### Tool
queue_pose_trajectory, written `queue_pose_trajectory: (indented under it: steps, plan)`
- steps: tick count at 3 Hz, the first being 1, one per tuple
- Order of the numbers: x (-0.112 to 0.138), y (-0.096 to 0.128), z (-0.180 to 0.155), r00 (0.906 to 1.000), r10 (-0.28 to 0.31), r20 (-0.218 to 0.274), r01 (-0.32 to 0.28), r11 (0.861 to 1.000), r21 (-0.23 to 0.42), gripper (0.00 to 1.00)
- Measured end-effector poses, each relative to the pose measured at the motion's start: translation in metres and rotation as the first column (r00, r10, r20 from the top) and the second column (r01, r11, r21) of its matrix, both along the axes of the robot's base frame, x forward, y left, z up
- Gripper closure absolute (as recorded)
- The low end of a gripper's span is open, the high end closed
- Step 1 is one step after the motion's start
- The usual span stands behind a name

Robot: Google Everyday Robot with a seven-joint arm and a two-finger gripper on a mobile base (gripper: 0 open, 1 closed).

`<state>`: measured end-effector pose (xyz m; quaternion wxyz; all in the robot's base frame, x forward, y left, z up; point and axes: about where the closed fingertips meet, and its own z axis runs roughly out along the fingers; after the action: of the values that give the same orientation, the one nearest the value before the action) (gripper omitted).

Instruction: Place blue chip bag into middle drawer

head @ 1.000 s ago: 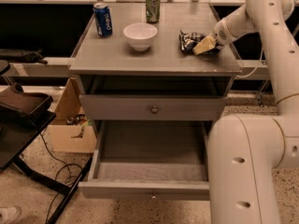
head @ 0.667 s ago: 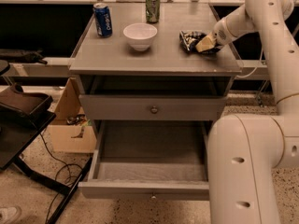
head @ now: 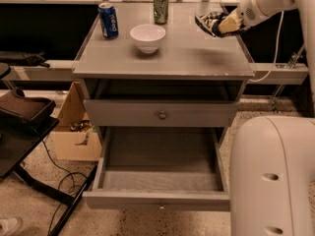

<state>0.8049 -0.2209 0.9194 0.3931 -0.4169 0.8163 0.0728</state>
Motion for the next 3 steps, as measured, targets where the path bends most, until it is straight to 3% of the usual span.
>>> queue_pose_trajectory:
  steps: [1, 3]
  plan:
    - [-0.035, -0.022, 0.038, 0.9987, 0.033, 0.04, -0.032, 0.999, -0.032, 1.0]
    - [-0.131, -0.118, 0.061, 0.99, -0.004, 0.141, 0.011, 0.999, -0.048, 1.0]
